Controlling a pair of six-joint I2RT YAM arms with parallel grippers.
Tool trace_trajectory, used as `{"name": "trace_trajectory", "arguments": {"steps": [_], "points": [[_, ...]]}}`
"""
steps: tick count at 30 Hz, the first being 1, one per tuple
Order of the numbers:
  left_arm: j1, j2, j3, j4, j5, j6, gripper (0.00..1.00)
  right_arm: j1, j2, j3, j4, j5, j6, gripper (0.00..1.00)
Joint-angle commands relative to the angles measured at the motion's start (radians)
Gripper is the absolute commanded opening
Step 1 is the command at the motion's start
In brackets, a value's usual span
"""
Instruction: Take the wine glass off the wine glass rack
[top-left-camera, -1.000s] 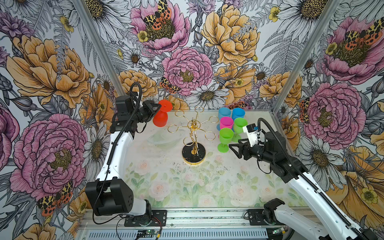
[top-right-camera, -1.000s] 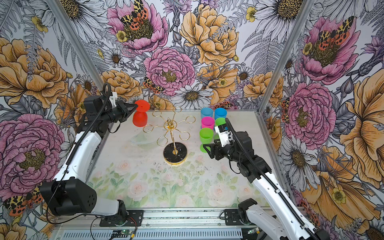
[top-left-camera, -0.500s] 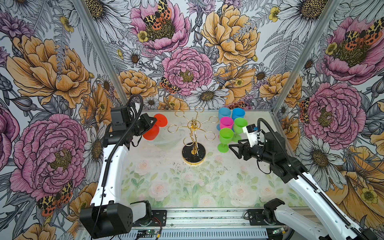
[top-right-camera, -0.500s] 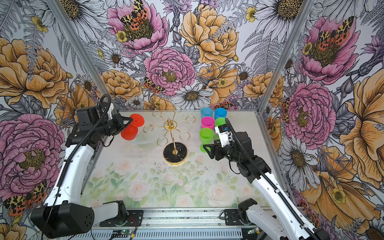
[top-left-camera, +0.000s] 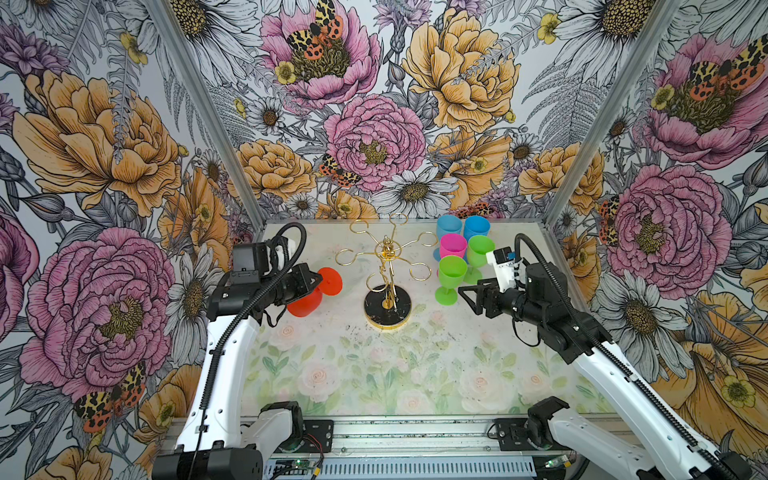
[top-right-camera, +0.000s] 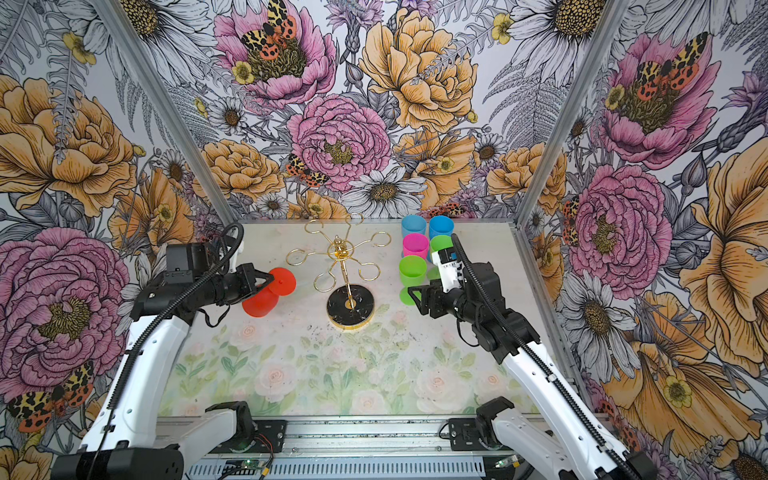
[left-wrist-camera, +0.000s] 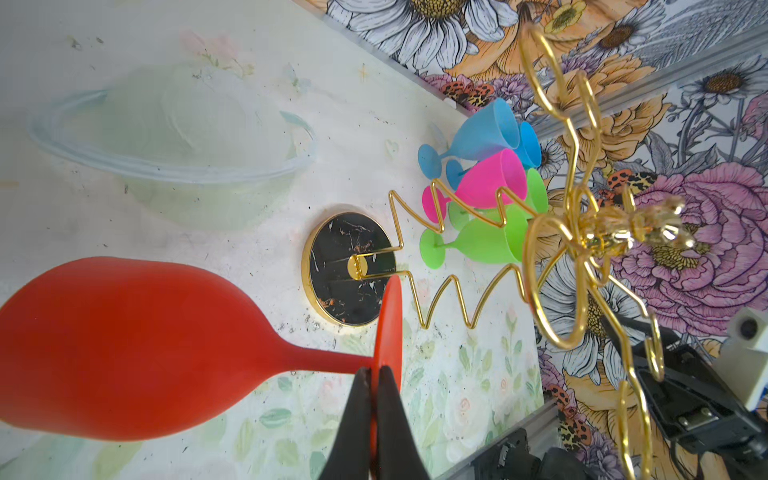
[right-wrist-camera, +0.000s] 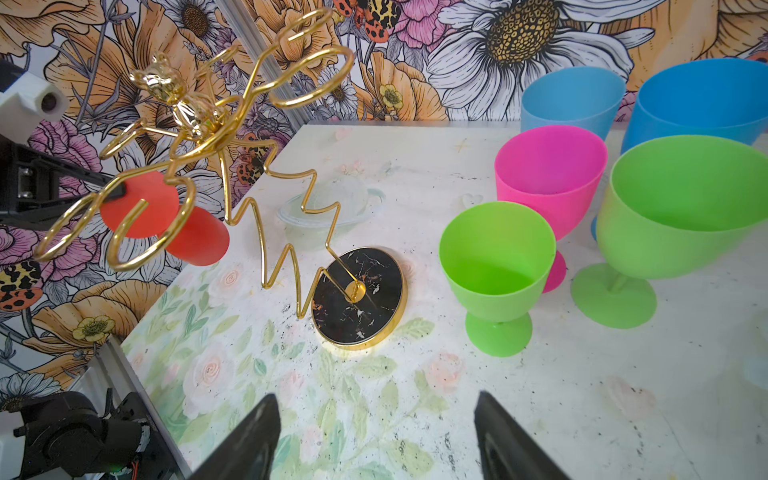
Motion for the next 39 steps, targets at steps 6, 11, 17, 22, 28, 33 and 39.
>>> {"name": "trace_trajectory", "arguments": {"steps": [6,11,17,22,28,33,39], "points": [[-0.184,-0.058,-0.014,-0.102,-0.031,0.063,0.0,-0.002,0.025,0.025,0.019,0.034,0.024,0.74],[-0.317,-0.071,-0.023,-0.124,0.015,0.064,0.0,-0.001,0.034,0.029,0.019,0.041,0.029,0.74],[-0.456,-0.092,-0.037,-0.122,0.061,0.077,0.0,-0.002,0.051,0.035,0.019,0.043,0.031,0.74],[-0.55,-0.099,-0.024,-0.122,0.082,0.088,0.0,-0.002,0.07,0.042,0.019,0.042,0.037,0.74],[-0.697,-0.108,0.002,-0.095,0.063,0.089,0.0,-0.002,0.087,0.035,0.018,0.036,0.056,0.74],[-0.853,-0.105,0.005,0.042,-0.01,0.077,0.0,-0.002,0.113,0.03,0.004,0.03,0.079,0.74],[-1.015,-0.058,0.034,0.109,-0.144,0.163,0.0,-0.004,0.164,0.095,-0.127,0.023,0.097,0.72]]}}
